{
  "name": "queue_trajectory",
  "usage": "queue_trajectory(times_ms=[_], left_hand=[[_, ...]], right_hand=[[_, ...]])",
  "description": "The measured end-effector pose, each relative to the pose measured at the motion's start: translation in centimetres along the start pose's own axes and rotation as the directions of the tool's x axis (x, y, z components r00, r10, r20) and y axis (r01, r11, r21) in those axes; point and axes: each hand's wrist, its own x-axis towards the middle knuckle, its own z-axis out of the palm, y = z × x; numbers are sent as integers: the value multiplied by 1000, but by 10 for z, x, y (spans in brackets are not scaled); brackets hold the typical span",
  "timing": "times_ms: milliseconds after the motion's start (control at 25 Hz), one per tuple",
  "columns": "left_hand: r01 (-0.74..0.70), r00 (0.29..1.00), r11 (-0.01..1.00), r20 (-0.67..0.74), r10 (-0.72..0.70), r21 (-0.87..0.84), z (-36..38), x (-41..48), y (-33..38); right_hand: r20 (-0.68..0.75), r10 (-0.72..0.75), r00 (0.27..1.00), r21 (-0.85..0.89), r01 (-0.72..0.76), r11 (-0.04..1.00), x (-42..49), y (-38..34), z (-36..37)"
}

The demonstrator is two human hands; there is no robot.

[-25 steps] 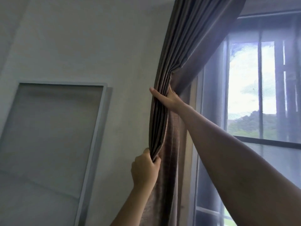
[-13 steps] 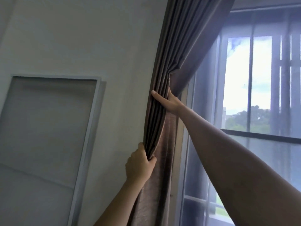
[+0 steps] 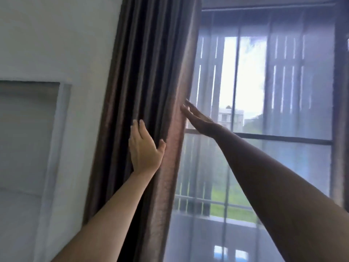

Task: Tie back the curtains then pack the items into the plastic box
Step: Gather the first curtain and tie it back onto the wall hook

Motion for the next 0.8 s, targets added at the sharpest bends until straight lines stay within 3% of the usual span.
queue_trajectory(times_ms=[160,280,360,560,800], left_hand=[[-65,995,990,70,75,-128,27,-43,90],[-110,978,973,153,143,-204,54,-74,168],[-140,962,953,190,195,-270,71,-93,224],[-156,919,874,257,299,-461,103,-128,339],[-173,868,787,285,405,-592,167,-138,416]], right_hand=[[-274,53,960,-245,-123,962,-99,52,-80],[-453,-43,890,-513,-221,829,-183,87,-132],[-540,-43,841,-597,-346,724,-239,109,-160],[-705,44,708,-559,-593,580,-350,157,-178],[-814,148,561,-407,-734,544,-391,202,-195]])
